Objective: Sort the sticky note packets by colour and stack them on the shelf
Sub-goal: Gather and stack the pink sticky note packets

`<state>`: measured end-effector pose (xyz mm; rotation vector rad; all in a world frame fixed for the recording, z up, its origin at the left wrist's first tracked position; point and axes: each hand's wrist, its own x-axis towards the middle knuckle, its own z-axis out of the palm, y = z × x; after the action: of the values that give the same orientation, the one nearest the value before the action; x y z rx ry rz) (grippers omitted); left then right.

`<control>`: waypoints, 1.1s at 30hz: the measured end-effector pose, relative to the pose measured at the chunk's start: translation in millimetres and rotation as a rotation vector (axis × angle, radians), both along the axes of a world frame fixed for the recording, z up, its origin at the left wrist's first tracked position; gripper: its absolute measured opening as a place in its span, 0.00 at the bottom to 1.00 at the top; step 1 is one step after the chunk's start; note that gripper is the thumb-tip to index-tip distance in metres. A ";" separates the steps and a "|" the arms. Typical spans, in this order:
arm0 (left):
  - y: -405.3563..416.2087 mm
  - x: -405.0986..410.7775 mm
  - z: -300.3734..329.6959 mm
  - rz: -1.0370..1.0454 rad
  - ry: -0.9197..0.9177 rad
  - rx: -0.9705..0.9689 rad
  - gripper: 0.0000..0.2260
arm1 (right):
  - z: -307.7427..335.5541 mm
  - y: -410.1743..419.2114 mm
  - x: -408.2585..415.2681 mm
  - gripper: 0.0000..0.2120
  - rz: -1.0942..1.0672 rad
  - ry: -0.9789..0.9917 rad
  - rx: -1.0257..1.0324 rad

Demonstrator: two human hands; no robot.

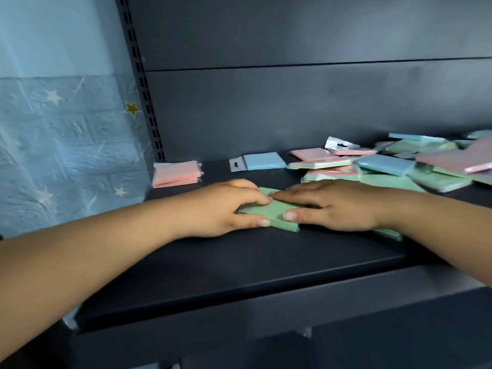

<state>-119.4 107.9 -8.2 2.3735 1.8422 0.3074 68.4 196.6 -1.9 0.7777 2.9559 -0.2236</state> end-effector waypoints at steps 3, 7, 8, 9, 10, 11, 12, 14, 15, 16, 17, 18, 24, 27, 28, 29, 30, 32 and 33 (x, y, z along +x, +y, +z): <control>14.6 23.8 2.5 0.039 -0.023 -0.024 0.20 | -0.4 16.4 23.5 0.32 0.018 0.010 0.006; 34.3 52.5 0.0 0.097 -0.081 -0.033 0.19 | 1.2 38.5 53.6 0.28 0.053 0.045 0.008; 36.7 56.7 -1.0 0.112 -0.089 -0.028 0.19 | 1.1 42.6 57.4 0.28 0.051 0.068 0.000; 40.0 61.3 -2.8 0.130 -0.095 -0.023 0.19 | 1.4 46.9 62.4 0.27 0.052 0.099 -0.013; 43.0 65.4 -4.1 0.150 -0.100 -0.021 0.20 | 1.5 50.7 66.8 0.27 0.055 0.125 -0.025; 44.5 69.3 -5.2 0.168 -0.103 -0.016 0.20 | 1.4 53.0 70.6 0.27 0.062 0.143 -0.033; 45.6 71.7 -6.6 0.191 -0.113 -0.023 0.21 | 0.9 54.7 74.0 0.26 0.072 0.156 -0.035; 47.3 76.2 -6.6 0.214 -0.141 -0.022 0.28 | -0.8 57.7 79.6 0.22 0.104 0.254 -0.048; 48.3 77.7 -6.9 0.217 -0.144 -0.012 0.33 | -0.6 59.7 82.2 0.19 0.113 0.352 -0.075; 50.1 77.7 -7.2 0.238 -0.151 -0.012 0.33 | -0.1 62.1 84.7 0.16 0.104 0.457 -0.116; 51.6 77.5 -7.3 0.258 -0.158 -0.017 0.27 | 0.8 65.0 87.1 0.15 0.079 0.549 -0.155; 51.9 76.2 -7.8 0.266 -0.157 -0.021 0.22 | 2.2 68.2 89.3 0.15 0.043 0.613 -0.181; 62.1 67.2 4.3 0.276 -0.480 -0.061 0.26 | 26.8 116.5 98.5 0.15 -0.276 0.575 -0.096; 95.1 66.9 20.5 0.343 -0.426 0.209 0.14 | 37.6 161.4 84.5 0.21 -0.499 0.370 -0.049; 108.7 68.3 25.4 0.364 -0.443 0.264 0.11 | 37.4 172.9 77.9 0.22 -0.562 0.348 -0.044; 124.6 70.2 29.5 0.384 -0.446 0.285 0.09 | 35.8 182.2 71.7 0.23 -0.607 0.328 -0.039; 140.2 70.0 30.9 0.409 -0.428 0.275 0.10 | 33.0 190.8 65.9 0.25 -0.626 0.300 -0.035; 169.1 68.3 29.7 0.449 -0.339 0.202 0.15 | 27.2 204.6 55.6 0.30 -0.638 0.234 -0.027; 180.1 66.3 26.6 0.469 -0.299 0.168 0.17 | 24.3 208.3 52.1 0.32 -0.647 0.204 -0.024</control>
<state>-53.0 288.1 18.4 1.8200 2.2631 0.8398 120.5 404.9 22.4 1.7801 2.7539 -0.3903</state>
